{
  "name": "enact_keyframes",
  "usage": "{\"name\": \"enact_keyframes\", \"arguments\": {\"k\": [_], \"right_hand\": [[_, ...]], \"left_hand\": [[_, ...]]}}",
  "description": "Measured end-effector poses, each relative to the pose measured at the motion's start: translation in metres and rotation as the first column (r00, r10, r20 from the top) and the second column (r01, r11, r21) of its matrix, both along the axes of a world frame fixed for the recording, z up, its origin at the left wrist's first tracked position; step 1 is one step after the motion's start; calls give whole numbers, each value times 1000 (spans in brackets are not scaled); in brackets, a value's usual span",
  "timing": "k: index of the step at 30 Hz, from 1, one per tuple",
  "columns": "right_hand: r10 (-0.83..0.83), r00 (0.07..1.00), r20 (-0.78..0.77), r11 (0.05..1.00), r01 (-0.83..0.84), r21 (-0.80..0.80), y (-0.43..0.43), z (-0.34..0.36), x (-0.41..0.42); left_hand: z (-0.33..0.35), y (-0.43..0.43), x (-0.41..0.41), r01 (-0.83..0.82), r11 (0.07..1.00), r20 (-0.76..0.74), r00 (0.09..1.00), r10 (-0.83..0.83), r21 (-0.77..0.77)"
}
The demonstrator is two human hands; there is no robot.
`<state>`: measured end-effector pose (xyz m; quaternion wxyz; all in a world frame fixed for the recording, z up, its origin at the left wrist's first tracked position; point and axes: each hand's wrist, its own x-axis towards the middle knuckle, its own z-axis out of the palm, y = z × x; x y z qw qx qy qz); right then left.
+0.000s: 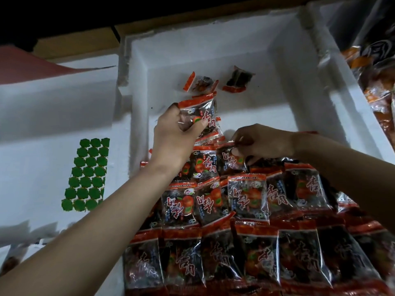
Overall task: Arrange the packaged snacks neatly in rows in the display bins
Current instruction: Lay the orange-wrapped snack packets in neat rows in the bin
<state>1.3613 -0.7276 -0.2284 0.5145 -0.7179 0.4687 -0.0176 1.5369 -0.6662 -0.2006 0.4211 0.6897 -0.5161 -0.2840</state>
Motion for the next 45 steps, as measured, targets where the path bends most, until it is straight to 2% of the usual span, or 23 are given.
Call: {"name": "enact_keyframes", "arguments": {"k": [4, 7, 11, 15, 18, 20, 22, 26, 29, 31, 34, 36, 40, 42, 45], "right_hand": [[70, 982, -175, 975, -105, -196, 1, 2, -3], [123, 948, -294, 940, -206, -272, 2, 0, -2], [156, 944, -290, 905, -255, -341, 7, 2, -3], [191, 929, -318, 879, -306, -365, 11, 4, -9], [128, 974, -187, 919, -187, -347, 13, 13, -16], [27, 1000, 15, 968, -22, -251, 16, 25, -21], [-86, 978, 188, 974, 122, -189, 18, 37, -27], [-131, 951, 280, 941, 208, -266, 17, 45, -37], [-222, 935, 276, 886, 312, -344, 2, 40, -51], [-286, 936, 203, 812, 350, -468, -10, 36, -61], [-313, 950, 1, 784, 259, -565, -21, 23, -69], [-266, 961, -73, 827, 189, -529, -22, 16, -65], [-123, 986, -114, 945, 81, -316, -15, 7, -51], [-62, 990, -127, 971, 31, -236, -10, 4, -47], [-62, 989, -135, 972, 29, -234, -6, 0, -44]], "left_hand": [[-3, 4, -1, 21, 1000, -2, 1000, -21, 16], [-4, 8, -4, 50, 998, -9, 999, -50, 41], [-4, 11, -12, 74, 993, -16, 997, -73, 87], [-2, 12, -18, 121, 984, -103, 989, -107, 131], [-1, 9, -22, 187, 974, -109, 979, -173, 129], [-1, 7, -26, 231, 967, -112, 969, -218, 111], [-1, 5, -31, 290, 954, -122, 952, -279, 82], [1, 0, -43, 369, 928, -169, 920, -355, 58], [-6, -9, -45, 422, 903, -50, 906, -419, 78], [-15, -17, -45, 473, 860, 111, 860, -498, 191], [-27, -26, -46, 495, 768, 373, 678, -633, 406], [-28, -28, -48, 486, 732, 398, 623, -673, 478], [-27, -30, -45, 490, 712, 326, 655, -682, 503], [-24, -33, -38, 495, 695, 298, 658, -692, 521], [-20, -32, -29, 519, 668, 260, 651, -713, 533]]}}
